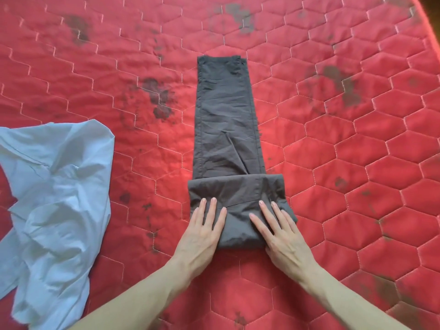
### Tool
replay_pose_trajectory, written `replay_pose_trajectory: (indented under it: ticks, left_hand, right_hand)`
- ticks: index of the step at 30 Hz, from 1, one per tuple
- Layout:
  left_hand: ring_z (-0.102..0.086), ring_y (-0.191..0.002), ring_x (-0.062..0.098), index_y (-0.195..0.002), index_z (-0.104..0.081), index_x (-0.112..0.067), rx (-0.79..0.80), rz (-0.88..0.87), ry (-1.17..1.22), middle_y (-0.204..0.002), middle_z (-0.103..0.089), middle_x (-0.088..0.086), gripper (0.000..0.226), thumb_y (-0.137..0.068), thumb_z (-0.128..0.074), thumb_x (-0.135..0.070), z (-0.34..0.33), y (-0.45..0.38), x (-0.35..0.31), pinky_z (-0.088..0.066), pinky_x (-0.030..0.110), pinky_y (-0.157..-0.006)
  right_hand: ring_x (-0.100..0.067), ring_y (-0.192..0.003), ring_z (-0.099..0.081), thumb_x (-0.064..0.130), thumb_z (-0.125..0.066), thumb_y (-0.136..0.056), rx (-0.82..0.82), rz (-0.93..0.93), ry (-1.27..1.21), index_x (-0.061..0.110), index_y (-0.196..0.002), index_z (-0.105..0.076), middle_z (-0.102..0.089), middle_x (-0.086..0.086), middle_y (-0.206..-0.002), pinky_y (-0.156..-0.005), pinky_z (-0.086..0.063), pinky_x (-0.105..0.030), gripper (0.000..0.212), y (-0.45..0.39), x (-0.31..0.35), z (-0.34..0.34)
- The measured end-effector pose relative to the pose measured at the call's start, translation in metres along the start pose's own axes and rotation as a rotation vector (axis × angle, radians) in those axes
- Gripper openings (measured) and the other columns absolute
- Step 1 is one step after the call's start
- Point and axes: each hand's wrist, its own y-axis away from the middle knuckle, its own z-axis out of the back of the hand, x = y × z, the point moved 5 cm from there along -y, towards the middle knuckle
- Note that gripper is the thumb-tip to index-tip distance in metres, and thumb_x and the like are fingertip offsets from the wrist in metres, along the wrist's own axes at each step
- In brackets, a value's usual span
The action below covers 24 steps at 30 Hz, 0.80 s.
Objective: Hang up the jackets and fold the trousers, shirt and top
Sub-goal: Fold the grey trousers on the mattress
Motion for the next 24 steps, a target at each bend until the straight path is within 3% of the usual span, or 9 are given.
replay_pose_trajectory:
  ticks: [2,4,7,11,13,14,18,22,24]
  left_hand:
    - [-0.001,-0.158,0.048,-0.166,-0.005,-0.009,0.037,0.031,0.103,-0.172,-0.003,0.026,0.092,-0.079,-0.030,0.001,0.007,0.003,0.003,-0.017,0.051,-0.129]
    - [-0.005,-0.161,0.037,-0.167,0.000,-0.019,0.065,0.037,0.221,-0.174,-0.006,0.016,0.097,-0.081,-0.040,0.003,0.019,0.004,0.010,-0.011,0.040,-0.131]
    - [-0.033,-0.155,0.026,-0.167,-0.017,-0.025,-0.024,-0.025,0.490,-0.170,-0.030,0.006,0.088,-0.088,-0.049,-0.002,0.041,0.010,0.024,-0.027,0.032,-0.125]
    - [-0.072,-0.108,0.006,-0.146,-0.054,-0.030,-0.150,0.084,0.921,-0.126,-0.074,-0.004,0.073,-0.076,-0.066,-0.013,0.062,0.023,0.051,-0.055,0.028,-0.092]
    - [-0.067,-0.072,0.001,-0.125,-0.063,-0.037,-0.201,0.202,1.066,-0.094,-0.077,-0.006,0.053,-0.077,-0.069,-0.018,0.062,0.027,0.063,-0.056,0.028,-0.071]
    - [-0.066,-0.069,0.004,-0.117,-0.066,-0.035,-0.239,0.251,1.122,-0.088,-0.075,-0.005,0.041,-0.080,-0.073,-0.018,0.061,0.028,0.068,-0.056,0.028,-0.070]
    - [-0.075,-0.101,0.008,-0.109,-0.075,-0.026,-0.318,0.383,1.404,-0.105,-0.080,-0.007,0.021,-0.100,-0.069,-0.009,0.056,0.024,0.076,-0.057,0.021,-0.090]
    - [-0.071,-0.099,0.006,-0.110,-0.071,-0.022,-0.403,0.543,1.483,-0.105,-0.079,-0.002,0.016,-0.108,-0.055,-0.019,0.053,0.005,0.085,-0.054,0.016,-0.085]
    - [-0.071,-0.104,0.016,-0.114,-0.068,-0.022,-0.440,0.576,1.476,-0.109,-0.077,0.002,0.019,-0.110,-0.050,-0.023,0.053,-0.009,0.089,-0.056,0.025,-0.090]
  right_hand:
    - [-0.034,-0.146,-0.047,0.000,-0.083,-0.058,-0.074,-0.113,-0.158,0.013,-0.149,-0.056,-0.049,-0.009,-0.158,-0.116,-0.039,-0.048,0.095,0.000,-0.006,0.010]
    - [-0.027,-0.138,-0.056,-0.005,-0.087,-0.058,-0.155,-0.146,-0.280,0.010,-0.136,-0.067,-0.062,-0.005,-0.146,-0.114,-0.038,-0.044,0.083,0.003,-0.011,0.019]
    - [-0.023,-0.116,-0.072,0.000,-0.085,-0.067,-0.256,-0.154,-0.389,0.009,-0.121,-0.075,-0.074,-0.003,-0.127,-0.103,-0.048,-0.034,0.056,0.007,-0.020,0.039]
    - [-0.011,-0.094,-0.076,0.017,-0.085,-0.077,-0.349,-0.256,-0.493,0.014,-0.115,-0.077,-0.078,0.008,-0.112,-0.087,-0.054,-0.025,0.039,0.015,-0.033,0.070]
    - [-0.003,-0.092,-0.075,0.021,-0.089,-0.080,-0.374,-0.284,-0.604,0.016,-0.118,-0.074,-0.077,0.016,-0.110,-0.083,-0.055,-0.020,0.041,0.016,-0.037,0.081]
    - [-0.001,-0.092,-0.074,0.024,-0.090,-0.079,-0.382,-0.299,-0.650,0.018,-0.119,-0.072,-0.076,0.020,-0.108,-0.082,-0.054,-0.017,0.044,0.014,-0.038,0.087]
    - [0.000,-0.086,-0.070,0.033,-0.091,-0.075,-0.427,-0.421,-0.839,0.031,-0.111,-0.070,-0.074,0.017,-0.099,-0.076,-0.050,-0.012,0.042,-0.002,-0.040,0.099]
    - [0.006,-0.073,-0.062,0.039,-0.085,-0.080,-0.456,-0.484,-1.096,0.033,-0.093,-0.070,-0.072,0.018,-0.081,-0.069,-0.048,-0.009,0.021,-0.033,-0.040,0.093]
    - [0.003,-0.083,-0.070,0.043,-0.084,-0.078,-0.401,-0.514,-1.147,0.038,-0.101,-0.071,-0.077,0.017,-0.092,-0.073,-0.052,-0.010,0.027,-0.049,-0.038,0.082]
